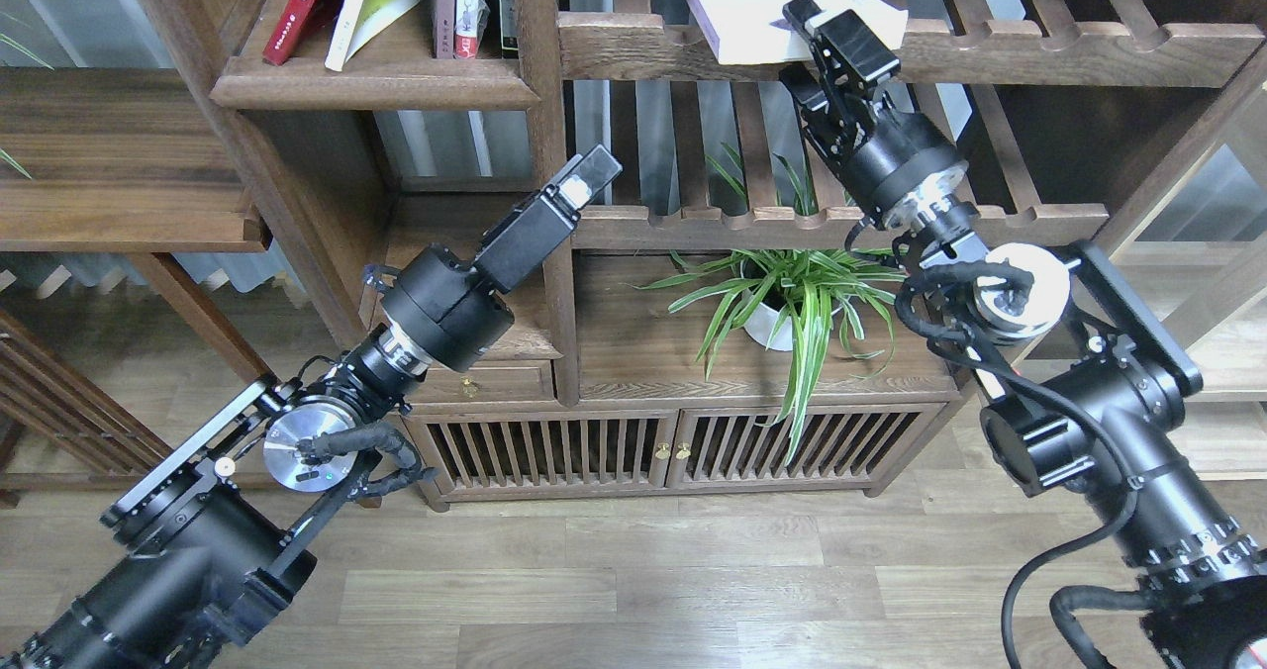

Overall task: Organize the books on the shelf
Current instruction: 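Grasp the white book's edge with the right gripper and tilt it out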

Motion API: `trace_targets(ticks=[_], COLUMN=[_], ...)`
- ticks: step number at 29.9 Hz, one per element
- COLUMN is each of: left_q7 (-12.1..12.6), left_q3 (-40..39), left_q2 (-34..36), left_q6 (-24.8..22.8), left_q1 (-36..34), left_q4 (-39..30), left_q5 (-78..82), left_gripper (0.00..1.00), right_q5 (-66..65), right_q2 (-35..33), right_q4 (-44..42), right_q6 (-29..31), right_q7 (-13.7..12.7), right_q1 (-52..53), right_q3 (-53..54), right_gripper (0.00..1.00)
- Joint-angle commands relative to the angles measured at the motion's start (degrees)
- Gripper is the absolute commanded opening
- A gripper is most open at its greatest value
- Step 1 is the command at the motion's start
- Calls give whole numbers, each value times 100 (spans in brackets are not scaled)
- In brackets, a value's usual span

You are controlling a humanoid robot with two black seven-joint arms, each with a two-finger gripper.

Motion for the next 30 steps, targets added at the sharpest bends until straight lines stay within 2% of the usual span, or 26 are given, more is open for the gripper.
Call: trace_targets(ticks=[1, 9, 16, 24, 30], left_q7=[0, 0, -9, -17, -26], left_q3=[-9, -9, -18, -18, -18], left_q2=[-6, -6, -6, -15, -24], left_q6=[0, 0, 0, 0, 0], left_q1=[1, 1, 36, 45, 45], left_q4=[-1, -1, 8, 78, 96], left_q5=[6, 6, 6, 6, 6], left_gripper=[99, 99, 99, 99, 99], right_q5=[0, 0, 0, 0, 0], right_q2=[-15, -68, -121, -147, -139], right_q4=[0, 0, 0, -123, -184], right_q6=[-151, -353, -450, -477, -485], right_q7=[0, 0, -17, -44, -105], right_q1=[79, 211, 211, 273, 281], right_q3=[0, 0, -8, -70, -79], right_gripper=[82, 79, 64, 63, 57])
